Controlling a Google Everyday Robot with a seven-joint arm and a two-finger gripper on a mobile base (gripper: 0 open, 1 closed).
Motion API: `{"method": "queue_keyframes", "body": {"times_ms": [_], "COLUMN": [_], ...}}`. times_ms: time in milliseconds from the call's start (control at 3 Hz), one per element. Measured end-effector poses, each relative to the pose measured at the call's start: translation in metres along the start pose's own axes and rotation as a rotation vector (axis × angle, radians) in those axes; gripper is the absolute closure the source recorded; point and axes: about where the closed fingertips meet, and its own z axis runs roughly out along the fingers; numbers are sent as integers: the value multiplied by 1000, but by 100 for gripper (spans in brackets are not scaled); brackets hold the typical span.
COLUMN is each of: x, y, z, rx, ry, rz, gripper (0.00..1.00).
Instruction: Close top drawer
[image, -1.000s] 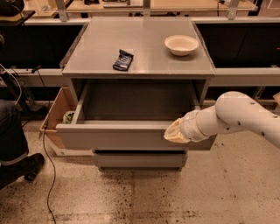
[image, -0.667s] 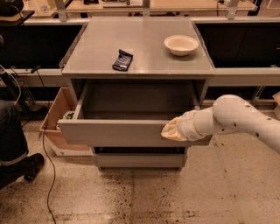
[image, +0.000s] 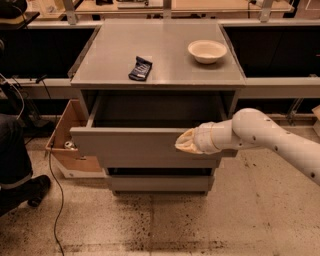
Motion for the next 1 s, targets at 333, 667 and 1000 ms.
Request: {"method": "queue_keyframes", "body": {"times_ms": [333, 667, 1000], "x": [-8, -15, -27], "y": [-19, -39, -66], "z": [25, 46, 69], "rx": [17, 32, 68], "ry": [-41, -64, -91], "rz": [-30, -59, -89], "gripper": [100, 100, 100]}}
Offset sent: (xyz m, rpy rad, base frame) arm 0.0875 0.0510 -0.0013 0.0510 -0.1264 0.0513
